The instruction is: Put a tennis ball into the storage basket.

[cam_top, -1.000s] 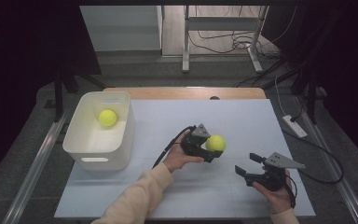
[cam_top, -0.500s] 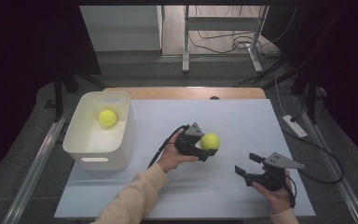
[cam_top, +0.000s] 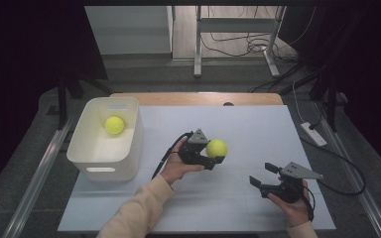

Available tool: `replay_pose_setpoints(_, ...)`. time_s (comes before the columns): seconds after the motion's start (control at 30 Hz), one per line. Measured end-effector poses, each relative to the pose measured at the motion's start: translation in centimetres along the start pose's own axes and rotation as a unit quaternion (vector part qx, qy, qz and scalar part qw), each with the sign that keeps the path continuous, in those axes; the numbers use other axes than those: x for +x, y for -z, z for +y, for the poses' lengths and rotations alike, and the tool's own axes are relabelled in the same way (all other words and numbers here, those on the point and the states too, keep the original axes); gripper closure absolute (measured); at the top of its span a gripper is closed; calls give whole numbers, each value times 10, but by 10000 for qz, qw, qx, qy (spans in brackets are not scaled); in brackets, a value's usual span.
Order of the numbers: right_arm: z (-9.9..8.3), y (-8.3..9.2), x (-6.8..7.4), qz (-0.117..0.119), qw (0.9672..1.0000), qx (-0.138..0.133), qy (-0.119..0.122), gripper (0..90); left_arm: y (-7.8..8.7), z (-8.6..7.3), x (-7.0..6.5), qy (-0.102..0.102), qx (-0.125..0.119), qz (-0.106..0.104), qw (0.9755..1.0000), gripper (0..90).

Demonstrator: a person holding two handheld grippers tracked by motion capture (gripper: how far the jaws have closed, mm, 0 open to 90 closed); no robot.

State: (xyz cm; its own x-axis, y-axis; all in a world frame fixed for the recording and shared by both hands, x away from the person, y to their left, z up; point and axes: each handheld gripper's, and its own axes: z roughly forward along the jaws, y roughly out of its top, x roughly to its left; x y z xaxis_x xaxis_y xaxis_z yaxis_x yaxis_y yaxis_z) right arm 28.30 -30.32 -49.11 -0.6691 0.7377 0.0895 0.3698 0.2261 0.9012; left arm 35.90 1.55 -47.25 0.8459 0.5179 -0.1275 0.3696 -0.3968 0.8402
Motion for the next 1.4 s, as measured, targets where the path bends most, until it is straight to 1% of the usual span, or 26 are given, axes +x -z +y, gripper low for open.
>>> replay_pose_setpoints(0.43,0,-1,0,3,10000,1,-12,178,21,-5,4,85,-142,142,9998,270)
replay_pose_setpoints(0.57,0,-1,0,11,10000,22,-2,178,30,-8,6,152,-163,223,9995,270)
replay_pose_setpoints(0.63,0,-1,1,5,10000,31,4,179,35,-9,6,129,-182,271,9994,270)
replay_pose_setpoints(0.73,0,-2,1,-22,10000,23,2,180,41,-11,6,136,-222,278,9993,270)
replay_pose_setpoints(1.0,0,-1,1,-54,10000,15,0,181,51,-15,11,226,-265,387,9986,270)
replay_pose_setpoints(1.13,0,-1,1,-64,10000,12,-15,181,55,-14,11,231,-310,442,9983,270)
replay_pose_setpoints(1.2,0,-1,0,-64,10000,16,-13,181,59,-13,11,210,-363,514,9978,270)
replay_pose_setpoints(1.33,0,-2,1,-53,10000,12,-3,181,66,-10,10,208,-451,588,9970,270)
replay_pose_setpoints(1.4,0,-2,1,-52,10000,11,-2,181,69,-9,9,221,-488,597,9968,270)
